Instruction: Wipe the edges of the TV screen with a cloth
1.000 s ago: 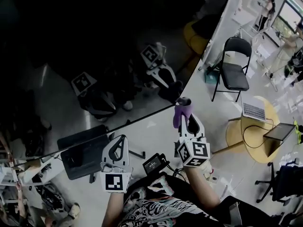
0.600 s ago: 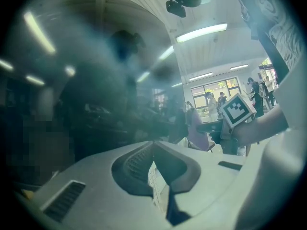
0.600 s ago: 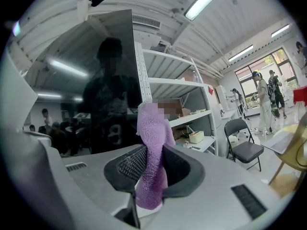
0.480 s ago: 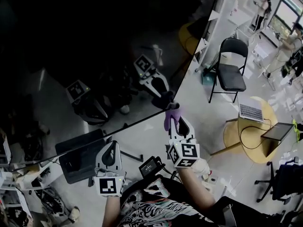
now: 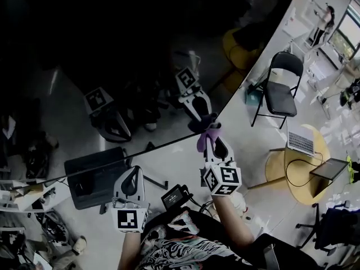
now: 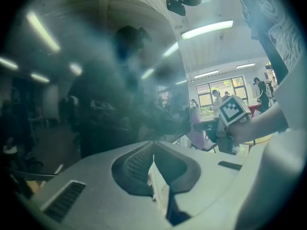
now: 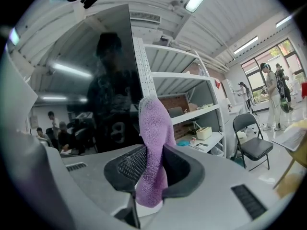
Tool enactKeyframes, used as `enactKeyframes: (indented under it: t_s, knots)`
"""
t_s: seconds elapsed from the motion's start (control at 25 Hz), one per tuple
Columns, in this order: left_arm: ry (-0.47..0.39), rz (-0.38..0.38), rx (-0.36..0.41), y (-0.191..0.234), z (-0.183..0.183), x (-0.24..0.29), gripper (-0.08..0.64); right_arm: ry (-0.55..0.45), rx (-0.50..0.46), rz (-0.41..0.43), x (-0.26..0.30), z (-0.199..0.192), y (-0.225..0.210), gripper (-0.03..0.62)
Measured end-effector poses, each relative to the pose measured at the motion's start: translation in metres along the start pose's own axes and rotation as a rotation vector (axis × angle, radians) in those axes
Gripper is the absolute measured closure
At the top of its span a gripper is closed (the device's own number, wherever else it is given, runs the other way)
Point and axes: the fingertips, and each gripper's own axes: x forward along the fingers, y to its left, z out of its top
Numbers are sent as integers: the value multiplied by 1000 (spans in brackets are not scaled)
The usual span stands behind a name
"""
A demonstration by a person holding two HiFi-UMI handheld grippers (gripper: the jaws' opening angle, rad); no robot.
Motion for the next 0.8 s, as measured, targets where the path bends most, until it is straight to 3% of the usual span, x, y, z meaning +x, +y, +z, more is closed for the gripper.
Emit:
enactKeyframes:
  t_s: [0.8]
  knots:
    - [14, 38, -29, 4, 2, -11, 541, 26, -17, 8, -1, 3, 4, 483]
